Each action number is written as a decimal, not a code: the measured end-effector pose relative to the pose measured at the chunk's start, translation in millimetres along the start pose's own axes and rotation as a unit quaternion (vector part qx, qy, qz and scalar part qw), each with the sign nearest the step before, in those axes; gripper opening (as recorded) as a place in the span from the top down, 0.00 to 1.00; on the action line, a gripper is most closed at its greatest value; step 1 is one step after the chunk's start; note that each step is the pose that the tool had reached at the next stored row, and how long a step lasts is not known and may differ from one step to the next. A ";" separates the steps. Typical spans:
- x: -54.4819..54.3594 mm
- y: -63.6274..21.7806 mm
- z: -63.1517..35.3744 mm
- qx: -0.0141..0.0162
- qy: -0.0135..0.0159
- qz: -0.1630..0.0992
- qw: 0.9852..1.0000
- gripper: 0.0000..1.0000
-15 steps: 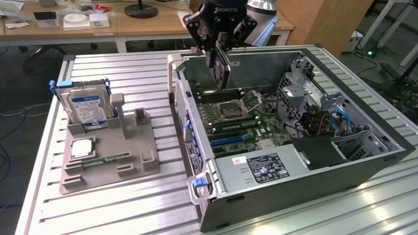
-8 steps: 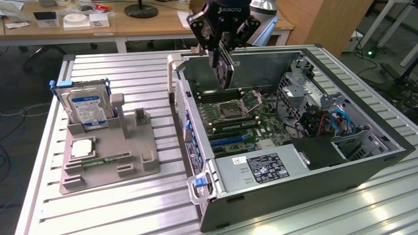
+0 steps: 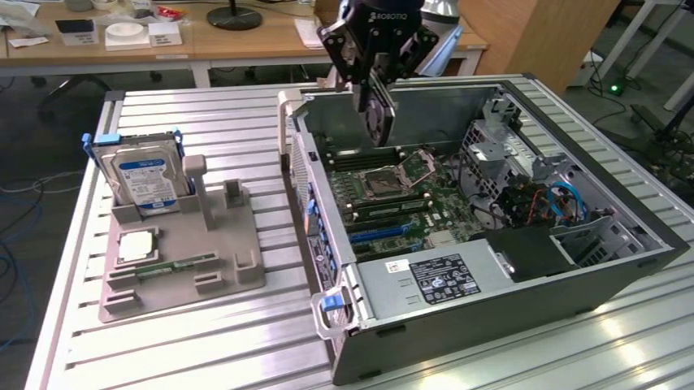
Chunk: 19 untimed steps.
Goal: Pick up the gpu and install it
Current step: 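Pick up the gpu and move the gpu toward the slot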
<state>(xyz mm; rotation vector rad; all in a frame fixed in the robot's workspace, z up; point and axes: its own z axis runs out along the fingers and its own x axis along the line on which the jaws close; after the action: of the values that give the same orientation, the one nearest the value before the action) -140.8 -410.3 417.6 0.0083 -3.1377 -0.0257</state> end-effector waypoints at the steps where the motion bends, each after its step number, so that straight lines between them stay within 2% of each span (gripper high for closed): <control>1: -0.8 0.0 0.0 0.000 0.000 0.000 1.000 0.72; 19: -16.8 0.0 0.1 0.000 0.000 0.000 1.000 0.72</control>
<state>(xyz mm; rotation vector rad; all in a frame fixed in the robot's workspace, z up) -123.9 -410.2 417.5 0.0081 -3.1378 -0.0252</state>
